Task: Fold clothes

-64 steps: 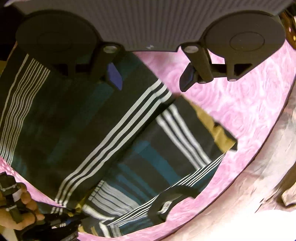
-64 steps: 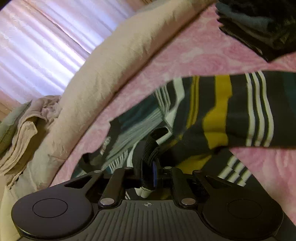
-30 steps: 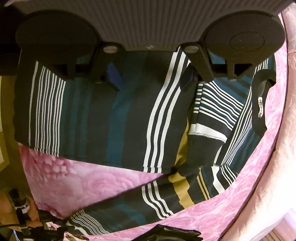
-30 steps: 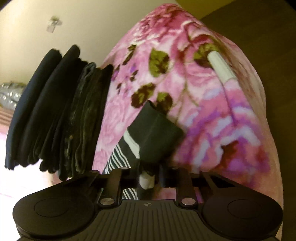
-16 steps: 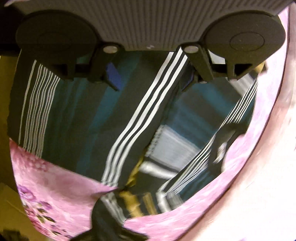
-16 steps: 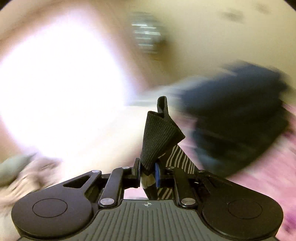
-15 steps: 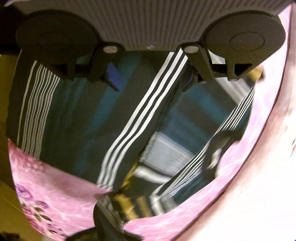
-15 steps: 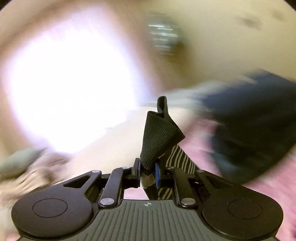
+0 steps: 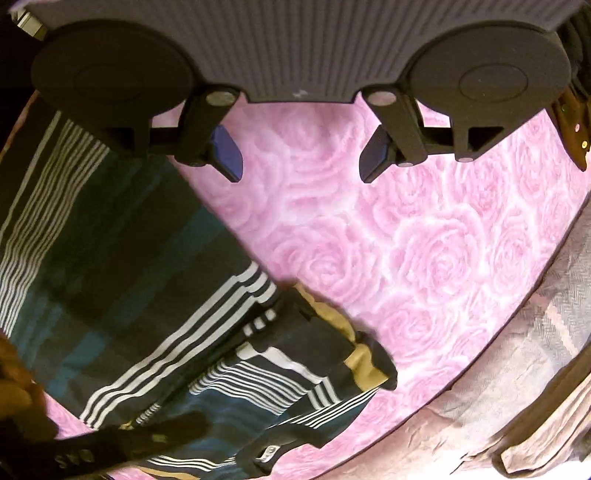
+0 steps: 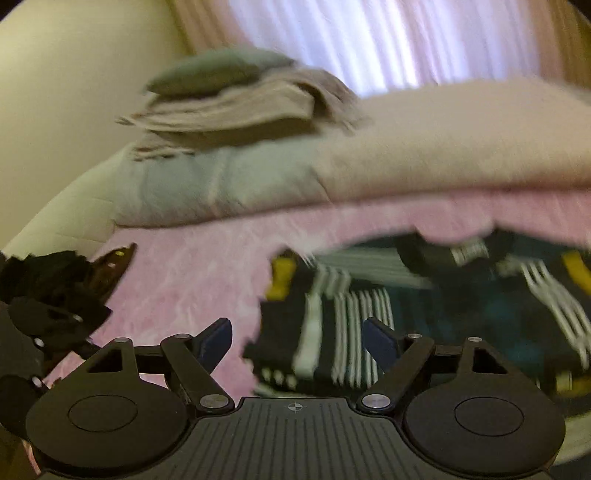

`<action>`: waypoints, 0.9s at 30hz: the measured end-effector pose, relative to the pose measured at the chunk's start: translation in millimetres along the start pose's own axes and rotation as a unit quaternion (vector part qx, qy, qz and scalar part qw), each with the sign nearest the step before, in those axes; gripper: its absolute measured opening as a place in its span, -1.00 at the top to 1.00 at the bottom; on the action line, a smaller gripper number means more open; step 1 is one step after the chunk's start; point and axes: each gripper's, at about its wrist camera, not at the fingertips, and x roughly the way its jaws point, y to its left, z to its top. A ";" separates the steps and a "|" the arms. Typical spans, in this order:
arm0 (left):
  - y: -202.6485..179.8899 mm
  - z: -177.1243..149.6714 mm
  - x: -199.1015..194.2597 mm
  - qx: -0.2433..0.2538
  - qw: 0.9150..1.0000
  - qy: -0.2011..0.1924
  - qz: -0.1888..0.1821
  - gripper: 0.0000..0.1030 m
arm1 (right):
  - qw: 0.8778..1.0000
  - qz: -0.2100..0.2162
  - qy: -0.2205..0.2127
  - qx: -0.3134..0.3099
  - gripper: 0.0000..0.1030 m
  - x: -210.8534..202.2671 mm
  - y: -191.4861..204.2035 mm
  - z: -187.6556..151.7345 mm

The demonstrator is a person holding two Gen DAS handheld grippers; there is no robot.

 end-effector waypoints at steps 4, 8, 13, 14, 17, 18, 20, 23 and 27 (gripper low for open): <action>3.0 24.4 13.5 0.005 1.000 -0.026 -0.005 -0.28 | 0.996 -0.061 0.023 0.053 -0.57 -9.8 -45.1 -4.5; -0.5 67.2 33.2 0.015 0.998 -0.059 -0.016 -0.28 | 0.986 -0.132 0.020 0.096 -0.57 -32.6 -104.8 -4.4; -13.9 110.4 71.1 0.040 0.997 -0.060 -0.034 -0.28 | 0.972 -0.184 -0.007 0.146 -0.57 -50.1 -185.1 6.1; -17.0 117.9 80.0 0.045 0.997 -0.057 -0.038 -0.28 | 0.970 -0.184 -0.013 0.155 -0.57 -49.4 -199.1 8.4; -26.5 129.4 104.7 0.057 0.997 -0.033 -0.041 -0.29 | 0.972 -0.155 -0.017 0.175 -0.57 -40.4 -230.7 11.9; -29.1 130.4 109.9 0.061 0.997 -0.026 -0.039 -0.33 | 0.973 -0.143 -0.012 0.179 -0.57 -33.7 -239.4 12.4; -34.7 132.0 118.8 0.070 0.997 -0.012 -0.031 -0.36 | 0.975 -0.126 0.006 0.185 -0.57 -18.6 -255.8 10.9; -41.3 131.9 118.3 0.073 0.997 -0.005 -0.018 -0.37 | 0.971 -0.147 0.053 0.179 -0.56 -6.4 -273.8 3.5; -47.6 127.1 103.9 0.049 0.999 0.001 -0.013 -0.37 | 0.972 -0.129 0.057 0.188 -0.57 -24.0 -286.4 -3.3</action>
